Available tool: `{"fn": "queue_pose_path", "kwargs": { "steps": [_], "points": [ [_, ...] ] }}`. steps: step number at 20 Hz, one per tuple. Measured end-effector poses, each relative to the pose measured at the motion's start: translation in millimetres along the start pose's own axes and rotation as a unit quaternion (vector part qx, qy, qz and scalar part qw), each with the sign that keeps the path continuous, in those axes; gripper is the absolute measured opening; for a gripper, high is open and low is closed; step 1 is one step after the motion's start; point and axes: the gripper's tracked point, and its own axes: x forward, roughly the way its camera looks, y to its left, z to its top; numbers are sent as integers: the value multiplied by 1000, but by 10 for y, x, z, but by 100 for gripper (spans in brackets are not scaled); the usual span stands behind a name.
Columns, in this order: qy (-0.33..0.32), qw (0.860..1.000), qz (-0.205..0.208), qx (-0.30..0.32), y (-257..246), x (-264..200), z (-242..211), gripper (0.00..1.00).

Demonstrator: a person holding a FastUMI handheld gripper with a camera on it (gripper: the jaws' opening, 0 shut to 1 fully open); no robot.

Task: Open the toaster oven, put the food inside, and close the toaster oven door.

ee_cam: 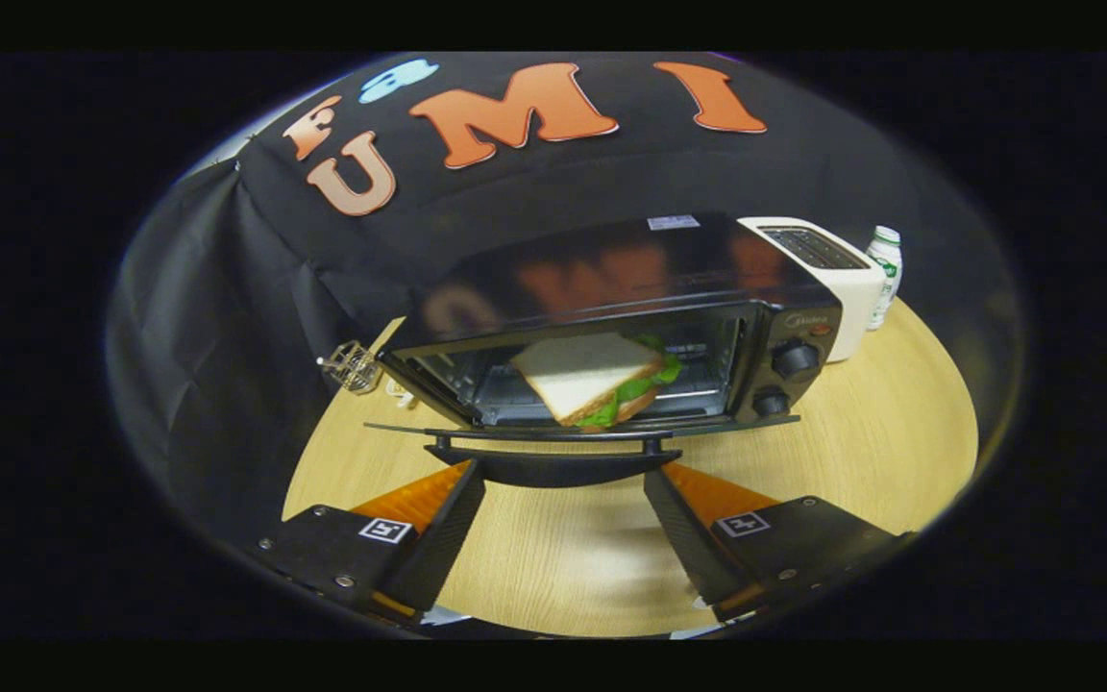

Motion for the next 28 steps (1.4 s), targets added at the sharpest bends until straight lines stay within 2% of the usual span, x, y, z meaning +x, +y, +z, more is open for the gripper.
{"fn": "queue_pose_path", "kwargs": {
  "steps": [4, 7, 9, 14, 16, 21, 25, 28],
  "points": [
    [-23, 999, -8, -20, 2, 126, 319, 99],
    [-31, 997, -37, -65, -76, 258, 462, 99],
    [-24, 995, -40, -84, -40, 293, 484, 97],
    [-28, 995, -41, -84, 12, 253, 461, 98],
    [-30, 996, -39, -80, -9, 165, 472, 97],
    [-100, 990, -48, -90, -75, -255, 902, 97],
    [-175, 977, -61, -106, -66, -694, 1399, 97],
    [-238, 962, -60, -116, 27, -1065, 1780, 97]
  ]
}}
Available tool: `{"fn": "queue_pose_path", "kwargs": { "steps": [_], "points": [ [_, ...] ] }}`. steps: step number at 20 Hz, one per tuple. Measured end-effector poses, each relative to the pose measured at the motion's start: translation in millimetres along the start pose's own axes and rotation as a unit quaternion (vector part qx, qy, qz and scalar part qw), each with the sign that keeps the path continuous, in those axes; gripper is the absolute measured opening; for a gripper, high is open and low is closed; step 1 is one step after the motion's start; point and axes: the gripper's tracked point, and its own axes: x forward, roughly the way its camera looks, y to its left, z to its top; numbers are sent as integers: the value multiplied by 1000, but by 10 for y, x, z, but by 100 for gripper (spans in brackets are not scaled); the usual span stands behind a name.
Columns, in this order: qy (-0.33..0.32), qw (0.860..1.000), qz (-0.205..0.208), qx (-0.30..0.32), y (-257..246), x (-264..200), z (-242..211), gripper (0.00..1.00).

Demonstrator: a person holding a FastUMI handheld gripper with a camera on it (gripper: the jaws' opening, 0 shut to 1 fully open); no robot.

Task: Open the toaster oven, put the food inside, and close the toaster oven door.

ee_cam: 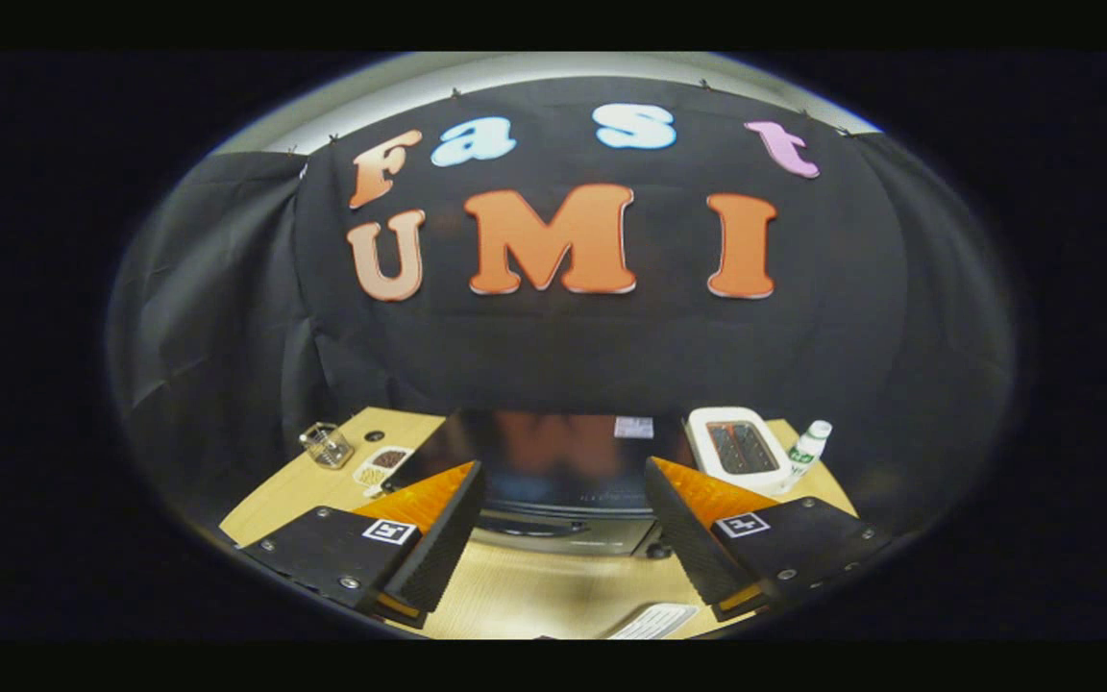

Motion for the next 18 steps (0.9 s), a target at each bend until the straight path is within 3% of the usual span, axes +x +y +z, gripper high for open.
{"fn": "queue_pose_path", "kwargs": {
  "steps": [9, 18],
  "points": [
    [-160, 986, -34, -31, -210, -623, 1164, 97],
    [-244, 968, -51, -35, -254, -1167, 1723, 97]
  ]
}}
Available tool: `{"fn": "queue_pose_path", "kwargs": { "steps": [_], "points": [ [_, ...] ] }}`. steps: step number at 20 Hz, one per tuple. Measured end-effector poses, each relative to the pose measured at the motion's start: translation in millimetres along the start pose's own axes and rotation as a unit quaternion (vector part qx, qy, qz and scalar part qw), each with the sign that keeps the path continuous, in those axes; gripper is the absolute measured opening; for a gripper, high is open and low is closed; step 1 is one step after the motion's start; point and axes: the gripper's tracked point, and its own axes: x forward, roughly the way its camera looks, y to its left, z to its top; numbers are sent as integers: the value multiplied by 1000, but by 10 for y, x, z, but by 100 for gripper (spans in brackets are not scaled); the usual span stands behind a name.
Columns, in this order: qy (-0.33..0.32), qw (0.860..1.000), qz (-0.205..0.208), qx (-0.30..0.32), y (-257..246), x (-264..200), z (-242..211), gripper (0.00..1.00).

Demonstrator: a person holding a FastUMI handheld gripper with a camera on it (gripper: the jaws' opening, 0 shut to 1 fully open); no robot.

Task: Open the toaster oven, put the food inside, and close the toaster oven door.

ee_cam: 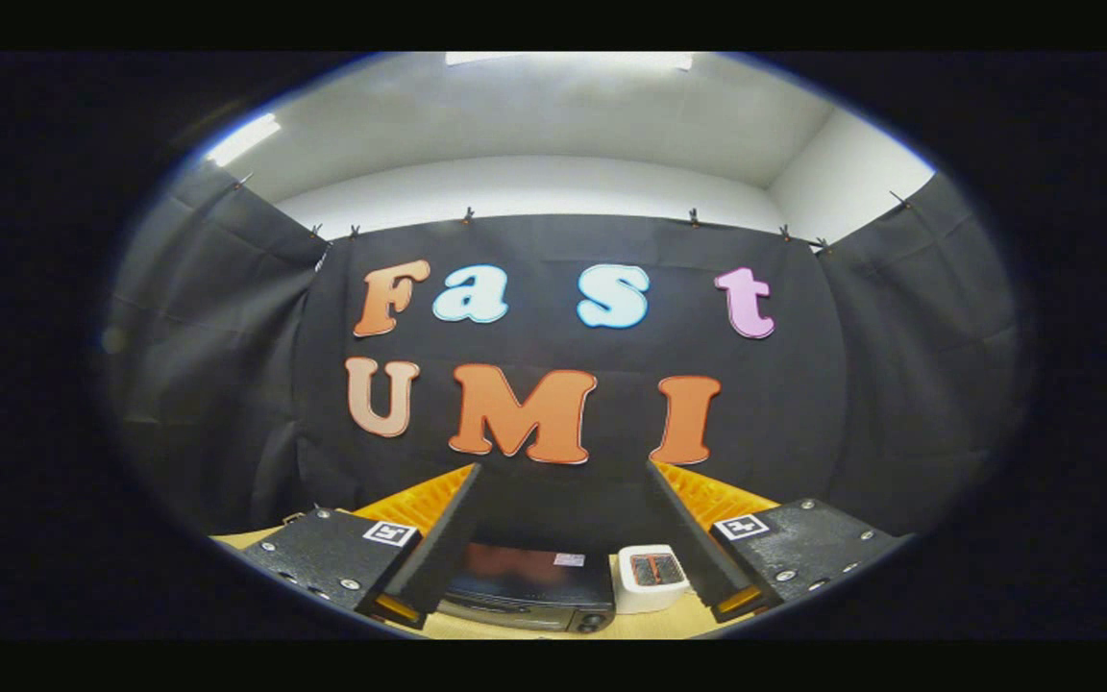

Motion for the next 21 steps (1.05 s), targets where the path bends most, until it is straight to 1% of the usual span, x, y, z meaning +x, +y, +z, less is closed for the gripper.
{"fn": "queue_pose_path", "kwargs": {
  "steps": [6, 12, 21],
  "points": [
    [-46, 999, -5, -9, -52, -115, 317, 97],
    [-55, 998, -5, -7, -57, -210, 439, 98],
    [-49, 999, 1, -9, -73, -222, 400, 98]
  ]
}}
